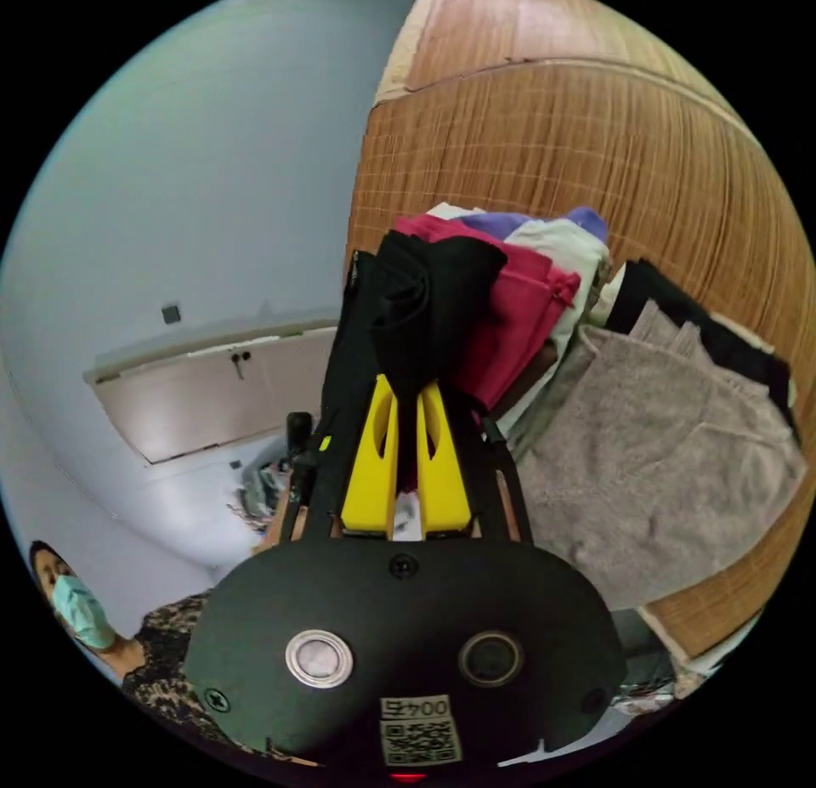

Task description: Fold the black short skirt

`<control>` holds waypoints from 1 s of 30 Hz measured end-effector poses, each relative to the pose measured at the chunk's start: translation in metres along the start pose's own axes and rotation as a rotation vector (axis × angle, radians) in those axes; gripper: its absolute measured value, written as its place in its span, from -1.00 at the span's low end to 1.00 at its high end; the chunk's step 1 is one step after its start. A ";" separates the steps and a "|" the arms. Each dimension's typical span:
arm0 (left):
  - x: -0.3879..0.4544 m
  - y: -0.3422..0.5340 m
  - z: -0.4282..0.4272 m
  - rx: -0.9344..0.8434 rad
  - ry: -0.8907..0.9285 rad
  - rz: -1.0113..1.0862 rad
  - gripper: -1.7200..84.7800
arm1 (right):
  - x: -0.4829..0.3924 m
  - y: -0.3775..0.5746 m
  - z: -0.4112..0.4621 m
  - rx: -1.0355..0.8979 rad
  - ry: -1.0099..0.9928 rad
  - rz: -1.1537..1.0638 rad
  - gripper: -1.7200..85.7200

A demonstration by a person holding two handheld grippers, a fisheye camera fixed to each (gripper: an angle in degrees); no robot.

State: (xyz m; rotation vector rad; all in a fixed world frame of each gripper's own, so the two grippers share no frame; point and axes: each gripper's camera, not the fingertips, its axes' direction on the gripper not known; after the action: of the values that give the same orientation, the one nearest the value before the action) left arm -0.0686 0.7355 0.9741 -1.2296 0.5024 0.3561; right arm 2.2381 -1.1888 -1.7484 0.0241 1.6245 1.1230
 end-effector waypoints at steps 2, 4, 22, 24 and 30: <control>-0.004 -0.004 0.017 -0.072 -0.161 0.008 -0.86 | -0.016 -0.005 0.004 -0.017 0.202 -0.059 -0.83; -0.021 -0.003 0.025 -0.083 -0.166 -0.013 -0.84 | -0.018 -0.008 0.013 -0.075 0.325 -0.056 -0.80; 0.097 0.064 0.105 0.034 -0.949 0.624 -0.95 | -0.129 0.028 0.075 -0.107 0.678 -0.371 -0.76; 0.082 0.062 0.124 -0.045 -1.044 0.624 -0.94 | -0.130 0.025 0.087 -0.126 0.739 -0.363 -0.76; 0.078 0.101 0.138 -0.041 -1.035 0.659 -0.95 | -0.135 0.031 0.095 -0.133 0.782 -0.276 -0.77</control>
State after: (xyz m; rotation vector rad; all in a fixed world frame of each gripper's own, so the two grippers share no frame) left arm -0.0320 0.8965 0.8846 -0.7341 -0.0303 1.4649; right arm 2.3478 -1.1836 -1.6211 -0.7891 2.1344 1.0794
